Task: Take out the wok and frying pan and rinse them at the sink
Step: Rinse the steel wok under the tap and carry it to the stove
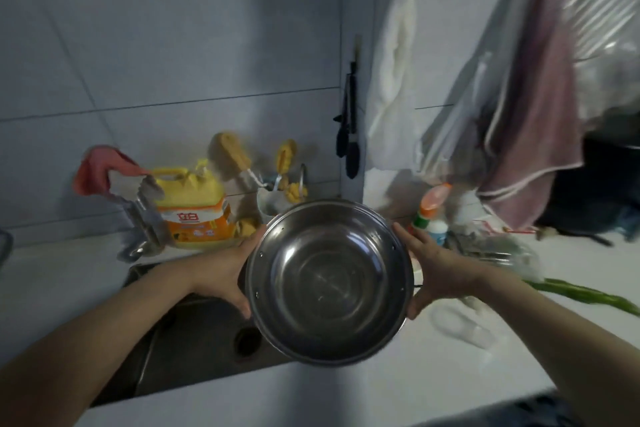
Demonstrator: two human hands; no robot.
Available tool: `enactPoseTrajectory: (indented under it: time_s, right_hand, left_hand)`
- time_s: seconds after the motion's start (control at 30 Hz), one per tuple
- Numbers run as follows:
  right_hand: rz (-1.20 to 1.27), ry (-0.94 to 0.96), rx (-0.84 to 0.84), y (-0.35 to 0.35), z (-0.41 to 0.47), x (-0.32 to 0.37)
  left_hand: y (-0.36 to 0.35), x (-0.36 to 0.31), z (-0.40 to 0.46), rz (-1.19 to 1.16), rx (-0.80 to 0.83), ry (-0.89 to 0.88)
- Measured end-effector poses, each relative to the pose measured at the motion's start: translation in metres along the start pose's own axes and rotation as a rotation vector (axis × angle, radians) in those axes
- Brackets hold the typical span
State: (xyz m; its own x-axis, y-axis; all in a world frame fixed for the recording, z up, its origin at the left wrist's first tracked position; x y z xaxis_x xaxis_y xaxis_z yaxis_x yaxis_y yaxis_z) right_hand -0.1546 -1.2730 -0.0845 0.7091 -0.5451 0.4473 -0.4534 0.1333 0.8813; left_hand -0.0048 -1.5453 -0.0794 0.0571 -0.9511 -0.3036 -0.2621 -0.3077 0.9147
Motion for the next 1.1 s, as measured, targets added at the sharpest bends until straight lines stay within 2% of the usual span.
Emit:
enactPoseTrajectory:
  time_s: [0.13, 0.37, 0.47, 0.63, 0.83, 1.1]
  right_hand:
    - [0.017, -0.094, -0.099, 0.023, -0.068, -0.045]
    - [0.09, -0.38, -0.28, 0.045, -0.215, -0.099]
    - [0.097, -0.497, -0.329, 0.044, -0.288, -0.111]
    - [0.113, -0.684, -0.445, 0.038, -0.423, -0.12]
    - [0.156, -0.876, -0.602, 0.028, -0.6, -0.129]
    - [0.214, -1.16, -0.633, 0.022, -0.846, -0.151]
  left_hand:
    - [0.007, -0.06, 0.043, 0.056, 0.026, -0.122]
    - [0.006, -0.207, 0.1, 0.17, 0.073, -0.517]
    - [-0.003, -0.281, 0.106, 0.198, 0.1, -0.721]
    - [-0.03, -0.414, 0.096, 0.201, 0.18, -0.962]
    - [-0.082, -0.581, 0.081, 0.211, 0.255, -1.096]
    - [-0.177, -0.825, 0.039, 0.193, 0.318, -1.273]
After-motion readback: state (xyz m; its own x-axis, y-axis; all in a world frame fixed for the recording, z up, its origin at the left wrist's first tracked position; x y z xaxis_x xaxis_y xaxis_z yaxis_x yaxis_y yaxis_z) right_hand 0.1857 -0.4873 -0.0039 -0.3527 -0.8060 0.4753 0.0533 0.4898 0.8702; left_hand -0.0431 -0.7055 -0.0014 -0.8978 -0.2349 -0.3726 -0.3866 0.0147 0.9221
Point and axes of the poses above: each hand's wrist, its own z-axis towards the middle knuckle, its own y-axis out of the back of the hand, x = y × z, the point moved 9 cm from there along z, towards the middle knuckle
